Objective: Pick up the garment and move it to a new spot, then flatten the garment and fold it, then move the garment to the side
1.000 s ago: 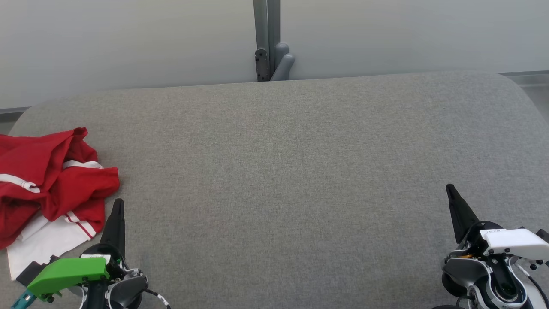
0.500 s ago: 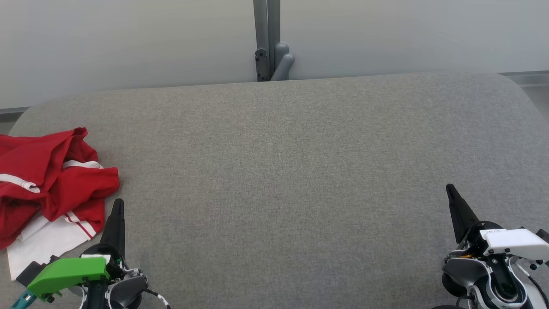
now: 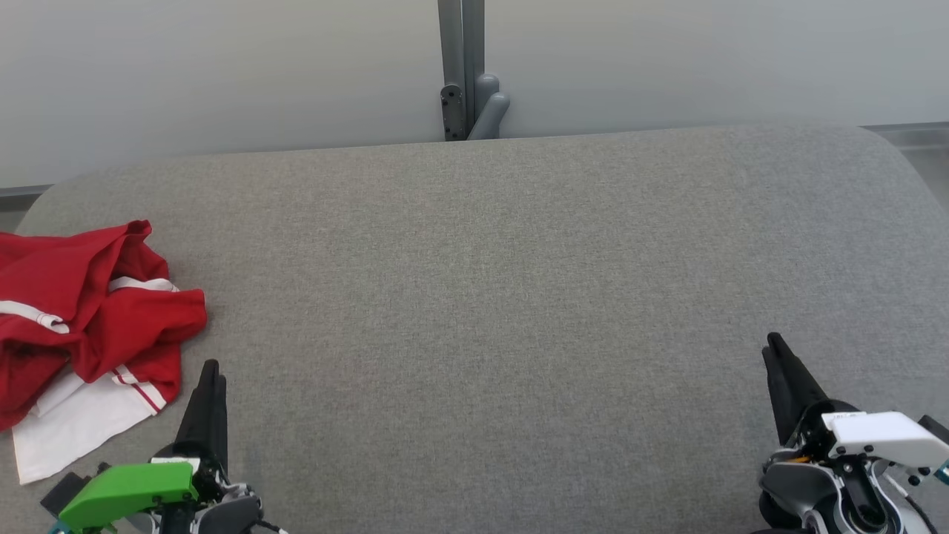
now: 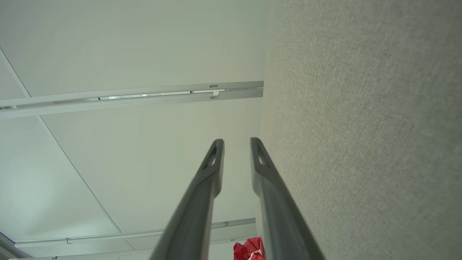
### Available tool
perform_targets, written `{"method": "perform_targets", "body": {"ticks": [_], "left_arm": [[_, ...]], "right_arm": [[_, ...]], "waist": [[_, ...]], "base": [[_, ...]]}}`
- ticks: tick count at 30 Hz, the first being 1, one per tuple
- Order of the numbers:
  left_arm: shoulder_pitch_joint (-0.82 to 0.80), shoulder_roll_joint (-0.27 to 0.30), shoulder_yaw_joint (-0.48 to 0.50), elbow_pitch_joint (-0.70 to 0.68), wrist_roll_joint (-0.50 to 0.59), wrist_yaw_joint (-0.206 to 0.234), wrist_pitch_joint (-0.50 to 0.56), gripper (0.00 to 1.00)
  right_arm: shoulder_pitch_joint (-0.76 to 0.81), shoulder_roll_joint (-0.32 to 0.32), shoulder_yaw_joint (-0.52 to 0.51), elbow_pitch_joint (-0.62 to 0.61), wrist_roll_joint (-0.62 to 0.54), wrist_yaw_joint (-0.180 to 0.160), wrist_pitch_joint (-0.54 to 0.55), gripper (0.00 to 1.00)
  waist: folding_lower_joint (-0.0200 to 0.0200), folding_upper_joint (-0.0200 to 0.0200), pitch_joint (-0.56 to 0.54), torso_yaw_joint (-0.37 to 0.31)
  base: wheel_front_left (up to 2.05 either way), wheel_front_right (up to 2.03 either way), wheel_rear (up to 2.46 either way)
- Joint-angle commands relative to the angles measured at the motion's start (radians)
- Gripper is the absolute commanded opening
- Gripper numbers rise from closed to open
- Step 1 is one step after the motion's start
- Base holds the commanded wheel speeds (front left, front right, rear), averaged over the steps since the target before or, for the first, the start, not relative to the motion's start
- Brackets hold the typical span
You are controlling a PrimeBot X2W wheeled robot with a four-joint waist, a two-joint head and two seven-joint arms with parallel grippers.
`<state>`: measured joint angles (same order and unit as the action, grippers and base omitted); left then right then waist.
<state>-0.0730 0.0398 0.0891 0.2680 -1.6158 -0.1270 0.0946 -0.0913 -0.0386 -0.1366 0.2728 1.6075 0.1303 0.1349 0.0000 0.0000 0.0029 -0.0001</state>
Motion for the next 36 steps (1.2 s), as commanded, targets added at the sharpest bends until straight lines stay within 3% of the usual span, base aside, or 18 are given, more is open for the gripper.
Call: {"method": "perform_targets", "body": {"ticks": [1, 11, 27, 36], "left_arm": [[-0.001, 0.000, 0.000, -0.001, 0.001, 0.000, -0.001, 1.00], [-0.007, 0.013, -0.029, 0.013, 0.120, -0.001, -0.049, 1.00], [-0.009, 0.011, -0.038, 0.024, 0.497, 0.012, -0.117, 1.00], [-0.005, 0.011, -0.042, 0.032, 0.657, 0.024, -0.149, 1.00]], "right_arm": [[-0.001, 0.000, 0.000, -0.002, 0.000, 0.000, 0.000, 1.00], [-0.009, -0.026, 0.050, -0.008, -0.078, 0.000, -0.055, 1.00], [-0.018, -0.035, 0.074, -0.006, -0.432, 0.000, -0.129, 1.00], [-0.021, -0.038, 0.101, 0.006, -0.597, 0.000, -0.166, 1.00]], "waist": [[0.0000, 0.0000, 0.000, 0.000], [0.0000, 0.0000, 0.002, 0.000], [0.0000, 0.0000, 0.004, -0.002], [0.0000, 0.0000, 0.003, -0.010]], "base": [[0.00, 0.00, 0.00], [0.00, 0.00, 0.00], [0.00, 0.00, 0.00], [0.00, 0.00, 0.00]]}}
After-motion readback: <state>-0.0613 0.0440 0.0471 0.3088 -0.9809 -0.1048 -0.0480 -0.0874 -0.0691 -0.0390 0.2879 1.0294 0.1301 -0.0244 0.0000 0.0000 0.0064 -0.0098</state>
